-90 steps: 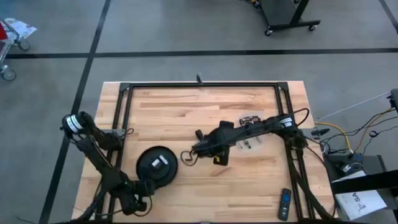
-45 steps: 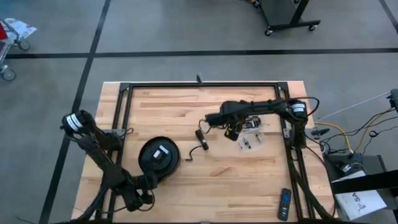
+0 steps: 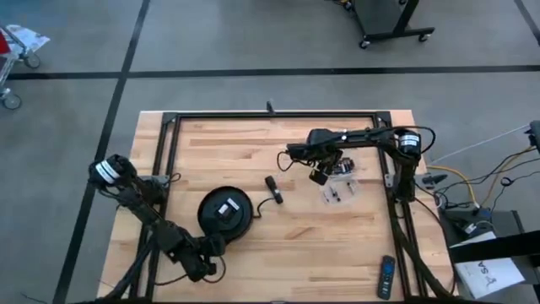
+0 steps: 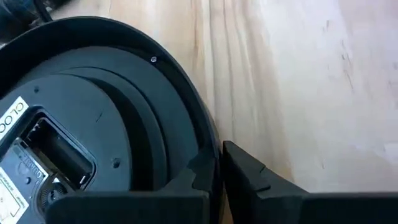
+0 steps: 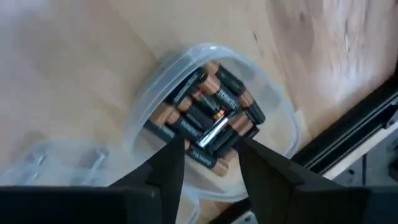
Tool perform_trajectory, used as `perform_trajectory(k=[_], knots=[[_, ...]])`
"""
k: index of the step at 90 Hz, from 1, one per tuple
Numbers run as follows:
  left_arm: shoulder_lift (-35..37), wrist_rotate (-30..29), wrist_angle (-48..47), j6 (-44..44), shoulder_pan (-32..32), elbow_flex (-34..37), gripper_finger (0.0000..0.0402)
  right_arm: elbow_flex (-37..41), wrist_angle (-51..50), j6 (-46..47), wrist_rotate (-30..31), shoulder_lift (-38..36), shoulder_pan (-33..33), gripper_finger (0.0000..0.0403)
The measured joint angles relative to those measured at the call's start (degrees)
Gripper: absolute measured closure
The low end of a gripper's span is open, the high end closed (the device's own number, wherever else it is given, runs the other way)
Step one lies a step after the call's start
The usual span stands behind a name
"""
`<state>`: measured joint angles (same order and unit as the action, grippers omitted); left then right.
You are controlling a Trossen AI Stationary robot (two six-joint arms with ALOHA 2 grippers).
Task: Insert battery
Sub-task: Insert the black battery into the clock battery compartment
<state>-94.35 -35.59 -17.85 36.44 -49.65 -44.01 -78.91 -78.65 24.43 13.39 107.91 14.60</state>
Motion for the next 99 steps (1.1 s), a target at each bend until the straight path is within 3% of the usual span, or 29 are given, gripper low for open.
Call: perform_trajectory(k=[20,40,58,99], knots=[[0.3,3.3,0.6,-0.1,0.1,-0.1,0.0392,0.0,0.8,-1.1,-0.6,0.0,1.6,0.0252],[0.4,3.7,1.5,-0.6,0.0,-0.1,0.0392,0.1,1.8,-1.9,-3.1,0.0,2.6,0.0211],[0.4,3.7,1.6,-0.9,0.0,-0.1,0.0388,0.2,2.4,-2.8,-4.6,0.0,3.6,0.0203],[0.4,3.6,1.7,1.8,0.1,-0.1,0.0275,5.2,13.7,-1.8,-7.7,0.1,5.8,0.0245]])
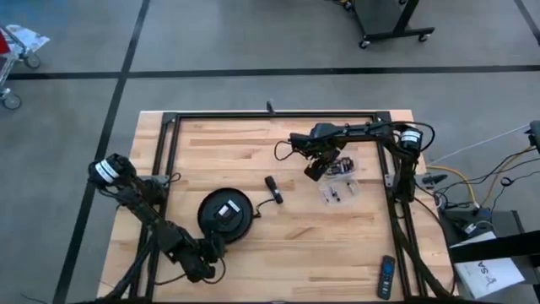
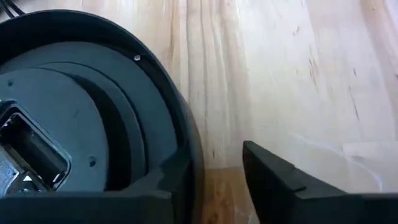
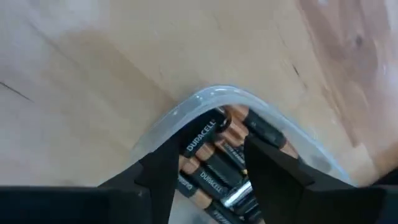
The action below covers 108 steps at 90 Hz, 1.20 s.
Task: Insert battery
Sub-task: Insert the black battery into the clock battery compartment
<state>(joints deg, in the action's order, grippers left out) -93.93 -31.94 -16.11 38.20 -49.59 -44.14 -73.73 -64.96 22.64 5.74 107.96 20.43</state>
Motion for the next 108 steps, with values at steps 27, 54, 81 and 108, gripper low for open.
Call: perform_trajectory(k=[27,54,81,108], knots=[[0.0,-0.1,0.1,0.0,0.1,0.0,0.0246,0.9,3.2,3.3,0.0,0.1,0.0,0.0296],[0.0,-0.2,0.3,-0.2,0.1,0.0,0.0252,3.8,5.5,6.3,0.0,0.5,0.0,0.0342],[0.1,-0.2,0.5,-0.2,0.2,0.0,0.027,6.1,8.5,4.2,1.1,-0.4,-0.2,0.0365],[0.7,0.0,0.1,-1.1,0.2,0.0,0.0288,5.8,5.2,4.7,3.3,-8.1,-2.8,0.0367]])
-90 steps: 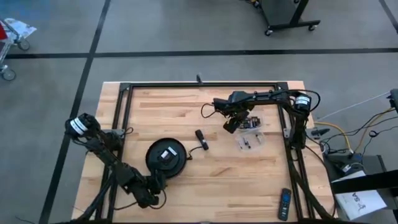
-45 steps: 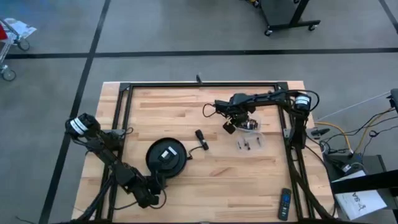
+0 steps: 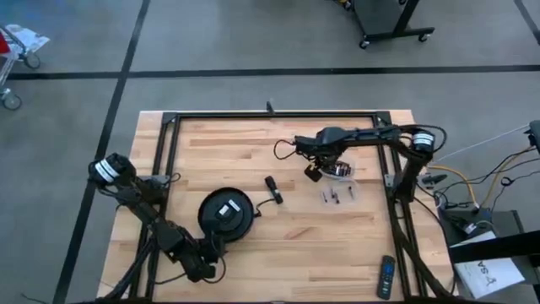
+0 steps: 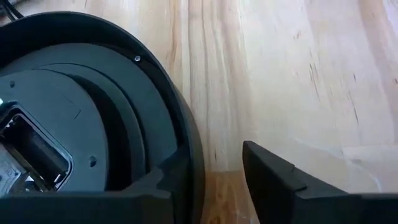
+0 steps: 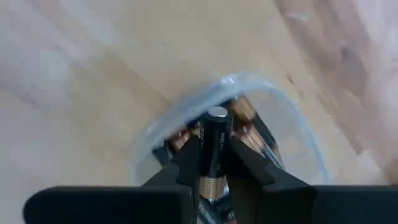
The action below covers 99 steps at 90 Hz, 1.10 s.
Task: Insert battery
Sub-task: Insert the black battery into the clock battery compartment
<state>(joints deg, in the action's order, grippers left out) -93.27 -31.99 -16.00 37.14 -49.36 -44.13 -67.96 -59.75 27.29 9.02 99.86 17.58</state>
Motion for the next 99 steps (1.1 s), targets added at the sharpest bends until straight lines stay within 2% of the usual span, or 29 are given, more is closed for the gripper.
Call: perform_trajectory(k=[25,36,49,59,79,86,99], knots=[[2.5,0.1,-0.5,-0.4,0.1,0.0,0.0302,0.0,3.1,3.2,5.1,-8.4,-7.0,0.0368],[4.4,2.5,-1.6,-1.1,0.1,0.0,0.0301,0.0,10.9,2.7,5.6,-9.2,-11.8,0.0368],[6.7,4.8,-2.0,-1.1,0.1,0.0,0.0299,0.1,24.8,0.1,5.4,-6.7,-16.5,0.0368],[7.7,6.1,-1.8,-1.1,0.0,0.0,0.0302,0.1,38.2,-4.2,1.8,-3.8,-19.1,0.0368],[6.8,7.1,-1.0,-1.4,0.0,0.0,0.0296,-2.1,65.8,-13.8,-11.1,3.8,-22.9,0.0368],[5.6,7.1,-1.1,-1.5,0.0,0.0,0.0293,-4.5,69.7,-14.5,-12.8,7.0,-23.5,0.0368],[2.2,7.1,-1.1,-1.3,0.0,0.0,0.0294,-10.2,69.9,-17.1,-13.6,13.2,-24.7,0.0368]])
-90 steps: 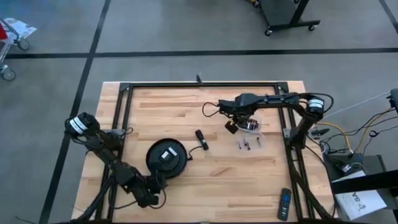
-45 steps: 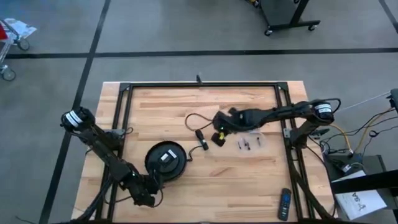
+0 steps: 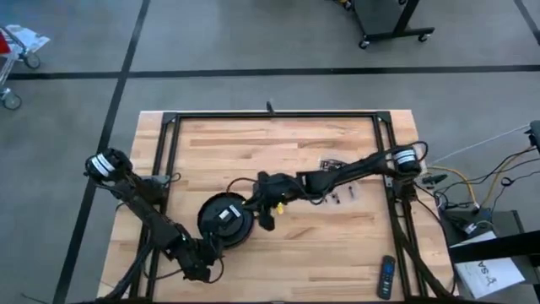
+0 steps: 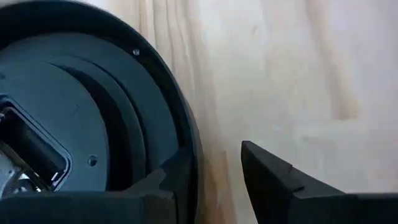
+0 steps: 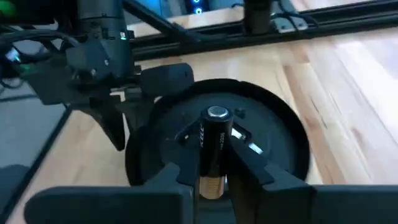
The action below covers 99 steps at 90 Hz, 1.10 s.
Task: Insert battery
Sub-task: Insert the black battery into the clock battery compartment
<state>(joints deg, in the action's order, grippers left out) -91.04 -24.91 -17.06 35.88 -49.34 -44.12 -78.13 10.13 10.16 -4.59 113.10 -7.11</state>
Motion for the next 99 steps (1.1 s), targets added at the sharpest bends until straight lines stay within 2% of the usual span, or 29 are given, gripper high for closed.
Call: perform_trajectory(k=[24,62,83,99], knots=[[-2.3,-0.7,1.1,1.2,0.0,-0.1,0.0293,-9.5,-1.3,-4.4,-4.1,10.8,-1.8,0.0368],[-0.6,2.4,0.7,2.4,0.0,0.0,0.0204,-25.2,-14.2,-17.7,-5.2,20.6,-0.8,0.0368],[0.1,4.0,1.0,2.6,-0.1,0.0,0.0208,-29.6,-16.3,-21.8,-3.9,22.9,-0.1,0.0368],[0.2,4.7,1.0,2.6,-0.1,0.0,0.0223,-29.5,-17.2,-23.3,-4.5,23.5,0.1,0.0368]])
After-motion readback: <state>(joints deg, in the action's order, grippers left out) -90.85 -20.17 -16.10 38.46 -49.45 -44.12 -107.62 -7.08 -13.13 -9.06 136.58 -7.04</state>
